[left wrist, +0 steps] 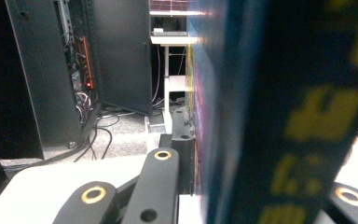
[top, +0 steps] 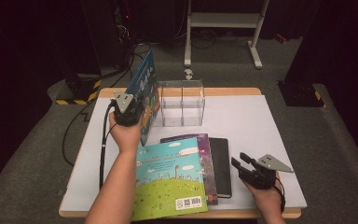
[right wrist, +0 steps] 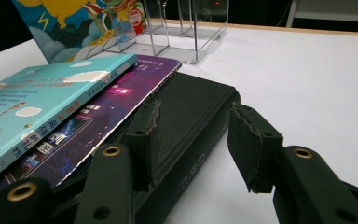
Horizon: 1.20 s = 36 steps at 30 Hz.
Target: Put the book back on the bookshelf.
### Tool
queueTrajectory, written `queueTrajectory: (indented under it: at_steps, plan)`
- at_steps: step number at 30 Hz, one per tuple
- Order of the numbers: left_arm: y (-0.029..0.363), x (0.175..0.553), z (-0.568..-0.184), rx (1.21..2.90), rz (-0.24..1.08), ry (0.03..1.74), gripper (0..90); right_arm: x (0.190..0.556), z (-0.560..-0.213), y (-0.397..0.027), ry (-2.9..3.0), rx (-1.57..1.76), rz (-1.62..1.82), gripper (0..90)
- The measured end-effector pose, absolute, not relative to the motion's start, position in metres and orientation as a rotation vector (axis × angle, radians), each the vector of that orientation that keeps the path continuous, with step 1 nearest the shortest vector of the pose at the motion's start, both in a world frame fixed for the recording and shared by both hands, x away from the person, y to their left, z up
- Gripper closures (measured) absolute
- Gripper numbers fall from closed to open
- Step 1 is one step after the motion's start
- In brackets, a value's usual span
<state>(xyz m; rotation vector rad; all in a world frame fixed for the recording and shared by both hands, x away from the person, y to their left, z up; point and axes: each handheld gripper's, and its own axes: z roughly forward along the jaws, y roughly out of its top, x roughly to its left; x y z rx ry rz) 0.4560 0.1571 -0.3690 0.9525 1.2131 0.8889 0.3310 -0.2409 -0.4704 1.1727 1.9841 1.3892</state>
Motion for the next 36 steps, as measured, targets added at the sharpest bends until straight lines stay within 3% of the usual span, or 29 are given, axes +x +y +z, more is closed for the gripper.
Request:
queueTrajectory:
  at_steps: [12, 19, 36]
  plan:
    - [0.153, 0.449, -0.371, 1.064, 0.909, 1.191, 76.6, 0.331, -0.470, -0.238, 1.995, 1.168, 1.392, 53.6]
    - [0.147, 0.450, -0.372, 1.095, 0.939, 1.181, 81.0, 0.330, -0.469, -0.237, 1.998, 1.163, 1.395, 53.7]
    - [0.153, 0.466, -0.372, 1.029, 0.989, 1.229, 80.7, 0.330, -0.470, -0.237, 1.999, 1.165, 1.395, 53.8]
